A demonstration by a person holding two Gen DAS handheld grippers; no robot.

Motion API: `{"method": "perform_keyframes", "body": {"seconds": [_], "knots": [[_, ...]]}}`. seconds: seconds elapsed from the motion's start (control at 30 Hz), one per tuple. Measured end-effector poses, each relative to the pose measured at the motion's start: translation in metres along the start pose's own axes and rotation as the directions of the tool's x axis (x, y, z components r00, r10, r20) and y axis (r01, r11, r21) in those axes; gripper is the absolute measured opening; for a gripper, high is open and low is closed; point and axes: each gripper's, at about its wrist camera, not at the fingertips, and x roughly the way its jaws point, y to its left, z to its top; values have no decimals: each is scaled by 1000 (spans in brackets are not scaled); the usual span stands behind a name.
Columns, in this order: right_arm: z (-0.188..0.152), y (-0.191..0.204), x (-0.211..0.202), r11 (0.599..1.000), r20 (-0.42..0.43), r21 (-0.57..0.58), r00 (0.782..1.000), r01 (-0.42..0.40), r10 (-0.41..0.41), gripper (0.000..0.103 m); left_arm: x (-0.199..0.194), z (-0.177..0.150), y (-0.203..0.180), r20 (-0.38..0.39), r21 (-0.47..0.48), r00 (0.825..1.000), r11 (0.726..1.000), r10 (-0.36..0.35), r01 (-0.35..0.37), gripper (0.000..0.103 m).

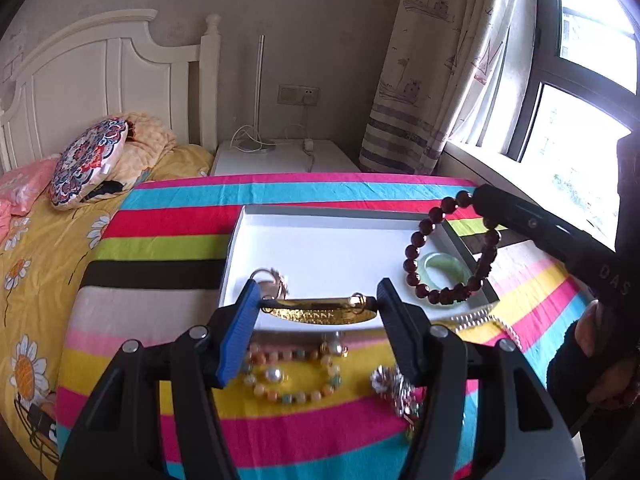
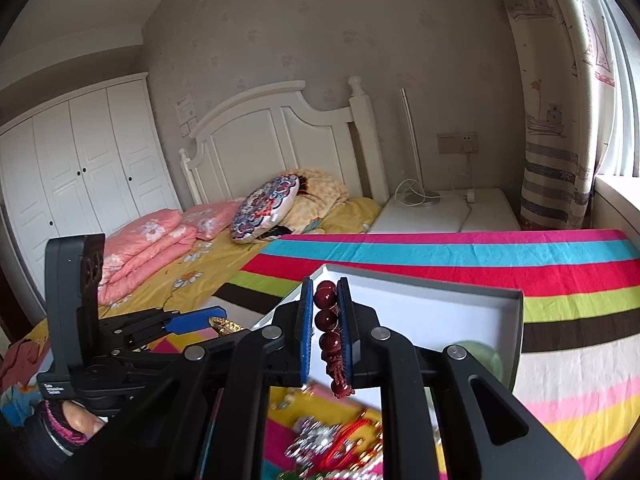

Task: Organize jewelry
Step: 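Lower the red bead bracelet into the box with the right tool while the left tool places the gold bangle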

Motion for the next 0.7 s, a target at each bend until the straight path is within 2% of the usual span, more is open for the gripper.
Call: {"method": "perform_keyframes", "body": {"seconds": [0.23,0.4,0.7], "knots": [[17,-31,54,998,-71,67,997,10,-5,14,42,21,-4,-66,48,998,999,18,-14,60],[19,-54,83,989,-125,150,992,6,12,14,73,29,-5,-151,87,988,996,22,-9,60],[-2,-114,116,940,-249,283,961,189,-119,14,128,44,-17,-263,122,963,992,56,-24,60]]}}
